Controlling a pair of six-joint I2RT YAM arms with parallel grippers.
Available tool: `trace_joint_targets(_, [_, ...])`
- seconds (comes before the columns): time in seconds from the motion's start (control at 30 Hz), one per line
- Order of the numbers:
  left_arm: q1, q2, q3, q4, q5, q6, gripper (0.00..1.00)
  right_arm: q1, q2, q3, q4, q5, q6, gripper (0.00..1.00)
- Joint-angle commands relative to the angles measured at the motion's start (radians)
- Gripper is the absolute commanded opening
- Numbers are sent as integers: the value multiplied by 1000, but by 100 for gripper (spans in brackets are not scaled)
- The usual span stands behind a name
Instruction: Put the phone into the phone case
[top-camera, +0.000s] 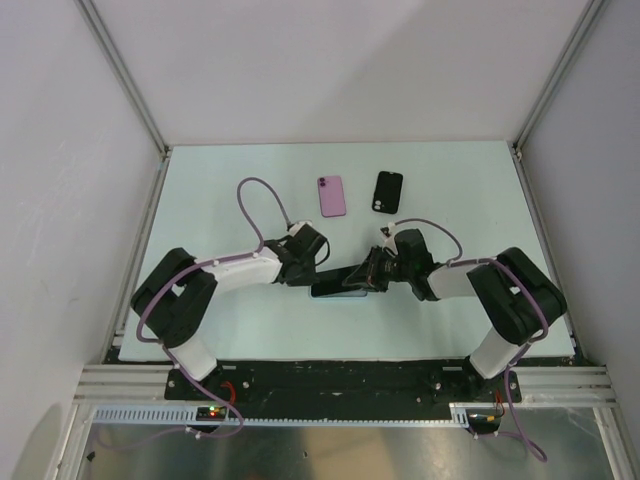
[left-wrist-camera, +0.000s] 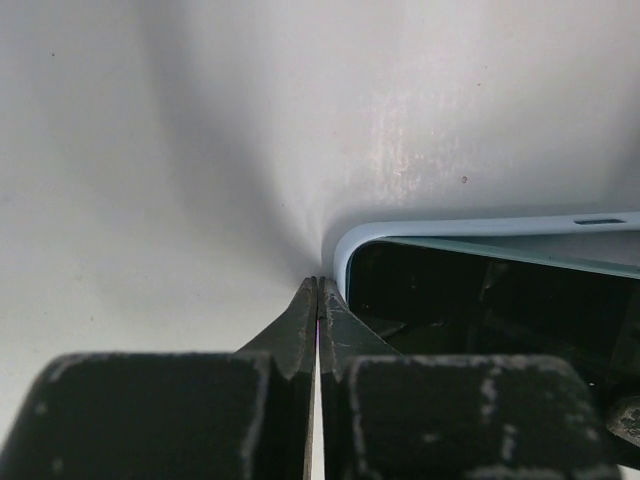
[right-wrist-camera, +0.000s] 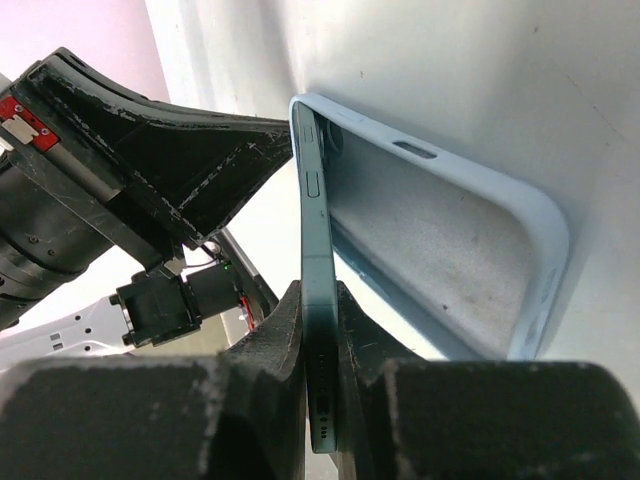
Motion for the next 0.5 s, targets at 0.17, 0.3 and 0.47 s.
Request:
trace_joint_targets(0.17, [-17, 10, 35, 22, 20, -16, 0, 42, 67, 25, -105, 121, -52, 0])
trace_joint_targets(0.3, [-18, -3, 30, 22, 20, -19, 0, 20, 24, 27, -169, 156, -94, 1])
trace_joint_targets(0.47, [-17, -3, 27, 22, 21, -18, 0, -4, -57, 59, -310, 215, -161, 27])
